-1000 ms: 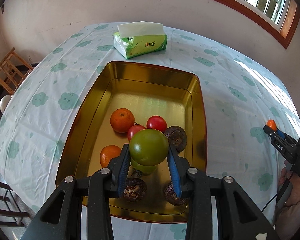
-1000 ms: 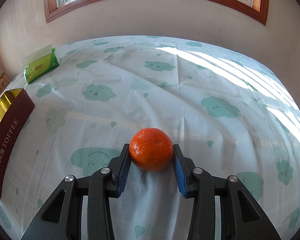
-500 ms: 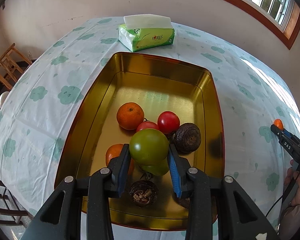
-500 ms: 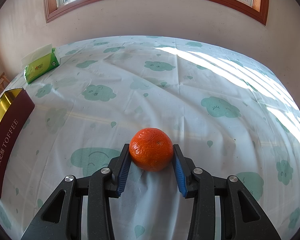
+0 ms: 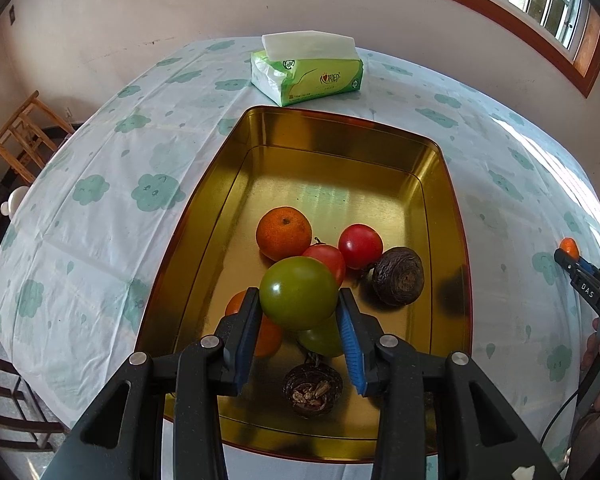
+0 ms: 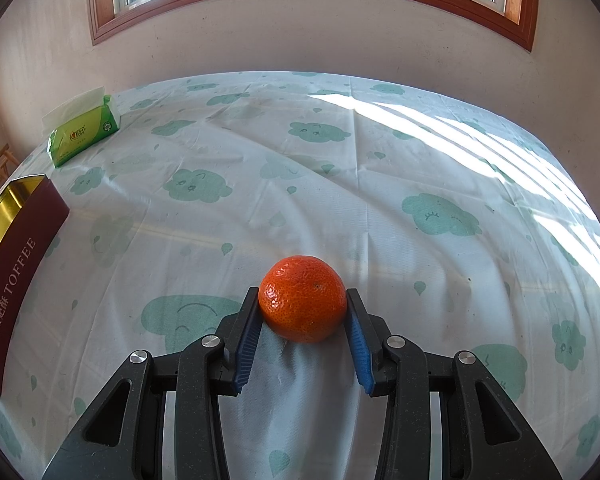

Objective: Organize fruits
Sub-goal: 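Carry the green tomato into the tin tray and open the left tool, then carry the orange into the tin tray and open the right tool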

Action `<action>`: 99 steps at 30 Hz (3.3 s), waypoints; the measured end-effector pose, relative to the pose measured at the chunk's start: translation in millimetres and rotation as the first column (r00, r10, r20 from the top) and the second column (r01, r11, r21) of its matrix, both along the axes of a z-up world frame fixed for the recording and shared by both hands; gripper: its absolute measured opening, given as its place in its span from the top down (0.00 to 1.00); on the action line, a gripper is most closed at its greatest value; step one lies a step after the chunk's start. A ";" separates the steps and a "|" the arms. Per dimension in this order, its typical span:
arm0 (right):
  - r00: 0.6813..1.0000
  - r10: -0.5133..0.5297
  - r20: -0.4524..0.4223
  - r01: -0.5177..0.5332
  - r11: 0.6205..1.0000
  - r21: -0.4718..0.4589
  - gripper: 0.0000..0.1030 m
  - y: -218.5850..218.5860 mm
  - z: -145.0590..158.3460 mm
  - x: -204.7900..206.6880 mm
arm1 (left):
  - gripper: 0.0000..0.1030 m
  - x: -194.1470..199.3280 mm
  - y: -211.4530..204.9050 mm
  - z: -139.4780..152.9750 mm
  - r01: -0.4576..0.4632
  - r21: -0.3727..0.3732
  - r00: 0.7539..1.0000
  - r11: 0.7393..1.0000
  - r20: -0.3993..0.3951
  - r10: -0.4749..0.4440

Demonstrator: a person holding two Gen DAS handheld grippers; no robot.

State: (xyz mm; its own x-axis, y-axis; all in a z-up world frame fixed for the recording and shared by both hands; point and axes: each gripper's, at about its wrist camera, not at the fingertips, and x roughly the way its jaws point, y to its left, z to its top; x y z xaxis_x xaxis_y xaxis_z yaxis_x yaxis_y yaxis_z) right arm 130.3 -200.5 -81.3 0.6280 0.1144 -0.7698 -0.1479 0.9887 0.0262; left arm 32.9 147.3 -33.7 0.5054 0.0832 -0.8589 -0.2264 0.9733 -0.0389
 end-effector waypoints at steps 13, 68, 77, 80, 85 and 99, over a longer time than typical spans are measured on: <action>1.000 0.000 0.000 0.000 1.000 0.001 0.59 0.3 0.1 -0.1 | 0.61 1.7 3.3 -0.4 -0.003 0.002 1.000 1.000 0.004 0.003; 0.836 0.538 0.106 -0.545 0.838 0.041 0.61 242.5 70.1 -90.7 | 0.37 -72.5 54.3 29.0 -0.117 0.001 0.989 0.993 0.089 0.117; 0.828 0.558 0.042 -0.560 0.829 0.022 0.61 272.4 52.1 -90.5 | 0.31 -79.3 61.0 24.6 -0.139 0.012 0.987 0.990 0.079 0.137; 0.833 0.553 0.031 -0.554 0.833 0.010 0.61 277.0 48.3 -89.3 | 0.31 -80.2 64.0 23.4 -0.149 0.021 0.986 0.989 0.074 0.147; 0.844 0.536 0.017 -0.536 0.844 0.011 0.61 281.3 44.2 -86.1 | 0.31 -82.4 66.9 22.9 -0.159 0.041 0.985 0.986 0.072 0.156; 0.867 0.498 0.007 -0.498 0.867 0.024 0.59 281.5 44.4 -83.5 | 0.31 -84.6 62.8 22.9 -0.158 0.050 0.985 0.986 0.073 0.154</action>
State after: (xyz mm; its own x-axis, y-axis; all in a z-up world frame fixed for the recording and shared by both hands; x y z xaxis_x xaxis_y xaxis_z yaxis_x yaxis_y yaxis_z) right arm 46.7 81.0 -37.0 0.4831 0.4303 -0.7625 -0.6206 0.7826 0.0485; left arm -51.8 210.1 -10.8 0.5400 0.2123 -0.8144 -0.3741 0.9274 -0.0063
